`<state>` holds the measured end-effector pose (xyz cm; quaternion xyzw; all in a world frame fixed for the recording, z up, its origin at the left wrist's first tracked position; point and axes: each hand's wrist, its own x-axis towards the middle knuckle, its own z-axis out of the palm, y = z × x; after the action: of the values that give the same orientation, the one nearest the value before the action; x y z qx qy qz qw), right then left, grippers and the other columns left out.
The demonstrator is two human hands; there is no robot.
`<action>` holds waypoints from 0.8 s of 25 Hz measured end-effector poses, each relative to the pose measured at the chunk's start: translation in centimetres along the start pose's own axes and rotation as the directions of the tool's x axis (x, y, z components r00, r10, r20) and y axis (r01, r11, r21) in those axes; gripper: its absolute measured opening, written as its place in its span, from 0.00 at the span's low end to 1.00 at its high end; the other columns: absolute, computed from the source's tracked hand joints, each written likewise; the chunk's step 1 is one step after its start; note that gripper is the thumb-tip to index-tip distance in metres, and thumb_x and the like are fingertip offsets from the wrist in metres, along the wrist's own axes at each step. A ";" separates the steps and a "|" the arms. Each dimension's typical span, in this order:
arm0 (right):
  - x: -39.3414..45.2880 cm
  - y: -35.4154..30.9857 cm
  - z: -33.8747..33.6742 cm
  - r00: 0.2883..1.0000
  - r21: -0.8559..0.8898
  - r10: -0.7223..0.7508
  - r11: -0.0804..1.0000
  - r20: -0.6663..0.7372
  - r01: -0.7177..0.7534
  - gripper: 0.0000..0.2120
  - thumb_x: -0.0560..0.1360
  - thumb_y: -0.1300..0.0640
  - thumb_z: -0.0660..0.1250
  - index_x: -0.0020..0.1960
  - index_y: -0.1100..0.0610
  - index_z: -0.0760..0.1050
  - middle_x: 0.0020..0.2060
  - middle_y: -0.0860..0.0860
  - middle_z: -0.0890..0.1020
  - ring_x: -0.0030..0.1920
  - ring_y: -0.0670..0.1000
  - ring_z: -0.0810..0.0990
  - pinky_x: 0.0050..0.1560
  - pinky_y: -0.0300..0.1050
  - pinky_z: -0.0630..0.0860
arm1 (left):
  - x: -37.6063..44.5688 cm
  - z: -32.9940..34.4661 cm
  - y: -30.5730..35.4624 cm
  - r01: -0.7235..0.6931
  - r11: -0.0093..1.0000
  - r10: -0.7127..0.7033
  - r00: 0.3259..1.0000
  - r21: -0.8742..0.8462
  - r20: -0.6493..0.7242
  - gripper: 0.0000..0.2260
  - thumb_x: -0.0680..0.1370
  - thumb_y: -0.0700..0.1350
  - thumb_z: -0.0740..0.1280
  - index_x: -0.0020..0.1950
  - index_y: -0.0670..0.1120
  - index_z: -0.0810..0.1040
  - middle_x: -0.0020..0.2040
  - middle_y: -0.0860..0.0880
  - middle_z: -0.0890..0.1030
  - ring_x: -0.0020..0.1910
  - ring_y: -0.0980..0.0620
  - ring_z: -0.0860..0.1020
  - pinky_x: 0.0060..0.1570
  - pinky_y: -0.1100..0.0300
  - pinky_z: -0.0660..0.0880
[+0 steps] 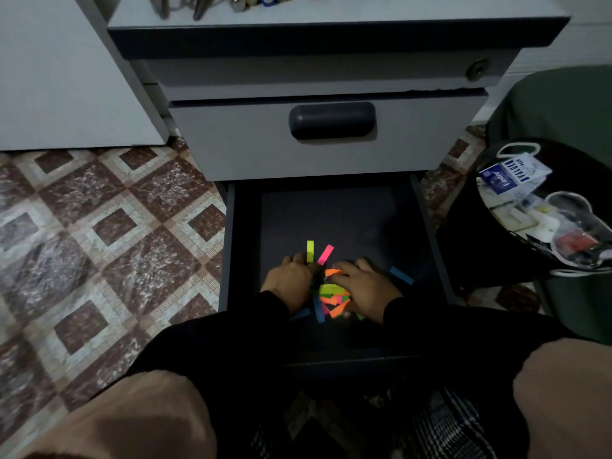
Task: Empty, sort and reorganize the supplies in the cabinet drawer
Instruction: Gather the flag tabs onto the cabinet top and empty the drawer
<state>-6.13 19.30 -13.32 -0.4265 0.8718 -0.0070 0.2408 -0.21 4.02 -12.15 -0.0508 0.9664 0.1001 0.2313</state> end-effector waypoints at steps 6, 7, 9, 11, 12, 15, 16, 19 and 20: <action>0.4 -0.2 -1.0 1.000 0.030 0.004 1.000 0.023 -0.004 0.20 0.71 0.63 0.69 0.60 0.56 0.70 0.61 0.52 0.69 0.61 0.55 0.69 0.58 0.46 0.68 | 0.1 0.0 0.2 0.046 0.998 -0.047 0.999 -0.031 -0.026 0.13 0.78 0.39 0.59 0.62 0.45 0.70 0.61 0.44 0.76 0.60 0.43 0.75 0.54 0.52 0.72; 0.6 -0.3 -1.0 0.999 0.076 0.039 0.996 0.025 -0.040 0.22 0.69 0.64 0.69 0.61 0.57 0.68 0.60 0.53 0.70 0.61 0.55 0.71 0.58 0.47 0.69 | 0.2 0.2 0.1 0.049 0.998 -0.050 0.998 -0.039 -0.023 0.13 0.78 0.39 0.59 0.63 0.45 0.70 0.61 0.44 0.76 0.60 0.43 0.76 0.54 0.53 0.72; 0.9 -0.5 -1.0 0.993 0.155 0.111 0.981 0.045 -0.117 0.26 0.68 0.66 0.70 0.63 0.58 0.66 0.62 0.54 0.70 0.61 0.56 0.72 0.59 0.49 0.71 | 0.1 0.4 0.2 0.030 0.999 -0.030 0.999 -0.027 -0.023 0.16 0.78 0.40 0.59 0.66 0.46 0.68 0.64 0.45 0.72 0.62 0.44 0.73 0.55 0.52 0.72; 1.0 -0.4 -1.0 0.987 0.195 0.142 0.969 0.077 -0.155 0.24 0.69 0.65 0.70 0.62 0.59 0.67 0.62 0.55 0.72 0.61 0.56 0.73 0.58 0.48 0.71 | 0.1 0.7 0.2 -0.035 0.999 0.036 0.999 0.024 -0.033 0.20 0.79 0.40 0.58 0.71 0.48 0.63 0.68 0.46 0.66 0.67 0.45 0.67 0.58 0.51 0.72; 0.9 -0.4 -1.1 0.986 0.195 0.142 0.968 0.085 -0.156 0.21 0.70 0.65 0.69 0.62 0.59 0.68 0.61 0.55 0.72 0.60 0.56 0.73 0.57 0.46 0.70 | 0.0 0.7 0.2 -0.075 0.995 0.077 0.996 0.062 -0.037 0.20 0.80 0.40 0.57 0.72 0.48 0.62 0.69 0.47 0.64 0.68 0.46 0.65 0.59 0.52 0.72; 0.8 -0.2 -1.1 0.989 0.144 0.127 0.980 0.079 -0.137 0.15 0.73 0.64 0.67 0.59 0.61 0.71 0.59 0.56 0.71 0.57 0.56 0.74 0.53 0.43 0.68 | -0.3 0.5 0.2 -0.134 0.988 0.138 0.990 0.082 -0.035 0.20 0.80 0.44 0.57 0.72 0.50 0.63 0.71 0.49 0.62 0.70 0.48 0.62 0.60 0.52 0.71; 0.8 0.0 -1.1 0.989 0.124 0.127 0.983 0.076 -0.136 0.13 0.73 0.62 0.67 0.57 0.61 0.73 0.59 0.56 0.71 0.56 0.56 0.74 0.52 0.43 0.68 | -0.4 0.4 0.2 -0.131 0.990 0.133 0.991 0.060 -0.028 0.21 0.80 0.48 0.59 0.73 0.51 0.63 0.72 0.49 0.61 0.70 0.48 0.61 0.60 0.52 0.71; 1.1 0.5 -1.0 0.987 0.107 0.137 0.984 0.083 -0.145 0.10 0.73 0.60 0.68 0.54 0.60 0.74 0.57 0.55 0.72 0.53 0.54 0.74 0.48 0.41 0.65 | -0.4 0.5 0.3 -0.127 0.991 0.125 0.991 0.043 0.054 0.31 0.75 0.57 0.65 0.75 0.55 0.58 0.73 0.48 0.59 0.71 0.47 0.59 0.60 0.50 0.71; 1.2 0.6 -1.0 0.988 0.111 0.133 0.984 0.084 -0.142 0.10 0.73 0.60 0.68 0.54 0.60 0.74 0.57 0.55 0.73 0.54 0.55 0.75 0.48 0.41 0.65 | -0.3 0.6 0.4 -0.120 0.991 0.116 0.991 0.054 0.069 0.31 0.75 0.56 0.66 0.75 0.55 0.58 0.72 0.47 0.59 0.71 0.46 0.60 0.59 0.49 0.71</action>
<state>-7.62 18.64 -13.04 -0.3503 0.8875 -0.0252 0.2984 0.25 4.54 -12.51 0.0164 0.9620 0.0873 0.2581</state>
